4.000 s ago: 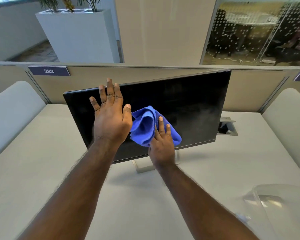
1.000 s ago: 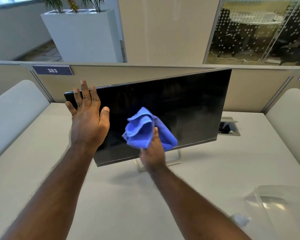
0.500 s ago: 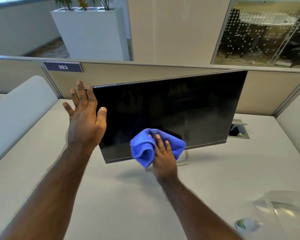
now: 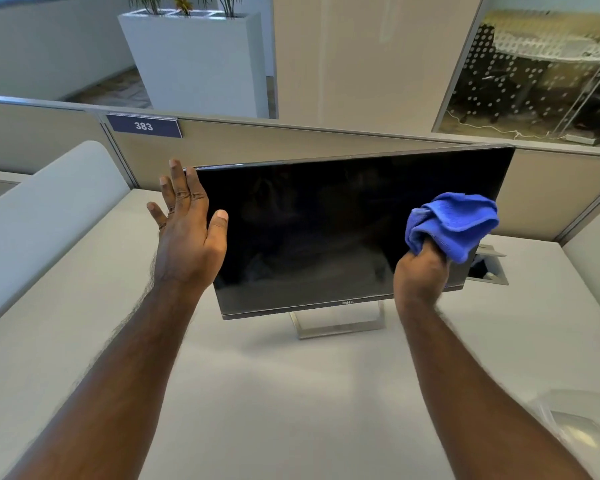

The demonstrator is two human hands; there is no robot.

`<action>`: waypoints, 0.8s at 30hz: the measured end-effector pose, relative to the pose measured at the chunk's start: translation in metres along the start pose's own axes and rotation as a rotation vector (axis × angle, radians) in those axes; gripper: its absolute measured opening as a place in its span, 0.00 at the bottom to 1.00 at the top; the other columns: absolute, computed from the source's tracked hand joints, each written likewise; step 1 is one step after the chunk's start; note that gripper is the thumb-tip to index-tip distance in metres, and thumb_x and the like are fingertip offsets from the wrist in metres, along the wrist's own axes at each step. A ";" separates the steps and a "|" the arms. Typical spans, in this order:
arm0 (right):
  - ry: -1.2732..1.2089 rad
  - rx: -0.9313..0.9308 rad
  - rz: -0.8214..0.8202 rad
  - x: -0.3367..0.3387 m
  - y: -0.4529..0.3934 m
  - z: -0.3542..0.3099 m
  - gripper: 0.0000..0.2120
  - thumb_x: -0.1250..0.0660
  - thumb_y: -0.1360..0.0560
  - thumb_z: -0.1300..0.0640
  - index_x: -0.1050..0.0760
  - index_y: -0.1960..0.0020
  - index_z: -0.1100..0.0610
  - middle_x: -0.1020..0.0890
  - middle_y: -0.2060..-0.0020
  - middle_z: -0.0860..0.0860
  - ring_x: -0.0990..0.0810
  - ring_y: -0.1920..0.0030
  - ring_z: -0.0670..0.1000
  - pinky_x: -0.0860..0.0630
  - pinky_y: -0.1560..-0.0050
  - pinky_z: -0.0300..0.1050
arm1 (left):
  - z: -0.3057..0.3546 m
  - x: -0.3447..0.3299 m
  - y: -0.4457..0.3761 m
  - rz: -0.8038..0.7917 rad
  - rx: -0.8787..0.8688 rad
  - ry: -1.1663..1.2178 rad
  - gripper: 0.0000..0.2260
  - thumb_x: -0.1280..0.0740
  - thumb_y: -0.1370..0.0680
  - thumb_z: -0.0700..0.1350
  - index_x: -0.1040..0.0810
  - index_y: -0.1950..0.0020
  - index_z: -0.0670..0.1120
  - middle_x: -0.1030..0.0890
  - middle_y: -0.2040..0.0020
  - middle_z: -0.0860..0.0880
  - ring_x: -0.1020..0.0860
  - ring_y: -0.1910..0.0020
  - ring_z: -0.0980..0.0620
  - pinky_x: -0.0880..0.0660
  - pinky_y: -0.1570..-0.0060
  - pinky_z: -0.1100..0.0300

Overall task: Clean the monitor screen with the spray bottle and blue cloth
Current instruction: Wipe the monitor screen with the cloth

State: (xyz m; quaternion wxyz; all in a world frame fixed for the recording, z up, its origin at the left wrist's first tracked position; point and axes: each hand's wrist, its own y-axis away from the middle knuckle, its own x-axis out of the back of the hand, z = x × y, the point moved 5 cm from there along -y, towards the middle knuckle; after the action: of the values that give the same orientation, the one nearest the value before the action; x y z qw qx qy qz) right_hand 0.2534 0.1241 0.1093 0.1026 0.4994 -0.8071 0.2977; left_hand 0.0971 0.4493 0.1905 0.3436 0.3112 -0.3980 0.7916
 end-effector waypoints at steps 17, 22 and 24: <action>-0.065 0.945 -0.303 -0.091 0.153 -0.151 0.22 0.35 0.23 0.62 0.30 0.30 0.67 0.28 0.32 0.65 0.32 0.30 0.69 0.34 0.30 0.62 | -0.012 -0.009 0.010 0.023 0.092 0.542 0.29 0.48 0.20 0.48 0.53 0.19 0.46 0.54 0.18 0.51 0.55 0.20 0.56 0.56 0.21 0.52; 0.063 1.101 -0.385 -0.116 0.198 -0.122 0.23 0.34 0.23 0.56 0.29 0.31 0.65 0.25 0.32 0.58 0.30 0.30 0.61 0.35 0.29 0.57 | -0.014 -0.012 0.018 0.005 0.120 0.711 0.29 0.48 0.19 0.48 0.51 0.20 0.44 0.50 0.18 0.50 0.51 0.21 0.58 0.52 0.22 0.58; 0.099 1.122 -0.421 -0.122 0.212 -0.104 0.23 0.36 0.22 0.56 0.30 0.30 0.63 0.27 0.30 0.55 0.32 0.28 0.58 0.38 0.28 0.54 | -0.015 -0.015 0.022 -0.004 0.121 0.727 0.28 0.47 0.19 0.47 0.51 0.20 0.44 0.51 0.18 0.52 0.51 0.21 0.60 0.52 0.22 0.60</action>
State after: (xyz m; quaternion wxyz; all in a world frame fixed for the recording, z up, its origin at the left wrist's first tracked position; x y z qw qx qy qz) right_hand 0.1146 0.3443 0.0562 -0.0827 0.6119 -0.4048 0.6744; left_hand 0.0852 0.4479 0.1623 0.4450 0.0303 -0.2017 0.8720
